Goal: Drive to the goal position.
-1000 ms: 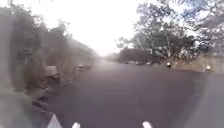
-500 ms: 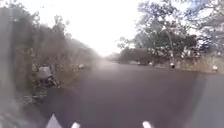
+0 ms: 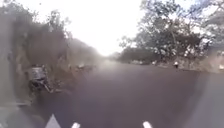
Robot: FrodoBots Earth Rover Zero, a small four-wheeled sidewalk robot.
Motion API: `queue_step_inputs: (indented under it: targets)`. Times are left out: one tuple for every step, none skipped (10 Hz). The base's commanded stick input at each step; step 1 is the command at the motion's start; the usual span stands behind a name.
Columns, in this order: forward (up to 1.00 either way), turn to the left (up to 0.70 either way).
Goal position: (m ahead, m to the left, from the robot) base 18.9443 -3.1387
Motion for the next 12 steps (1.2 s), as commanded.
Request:
queue_step_inputs:
  targets:
    - [0.70,0.00]
    - [0.70,0.00]
    - [0.70,0.00]
    - [0.70,0.00]
    - [0.70,0.00]
    - [0.70,0.00]
    - [0.70,0.00]
    - [0.70,0.00]
    - [0.70,0.00]
    - [0.70,0.00]
    - [0.70,0.00]
    - [0.70,0.00]
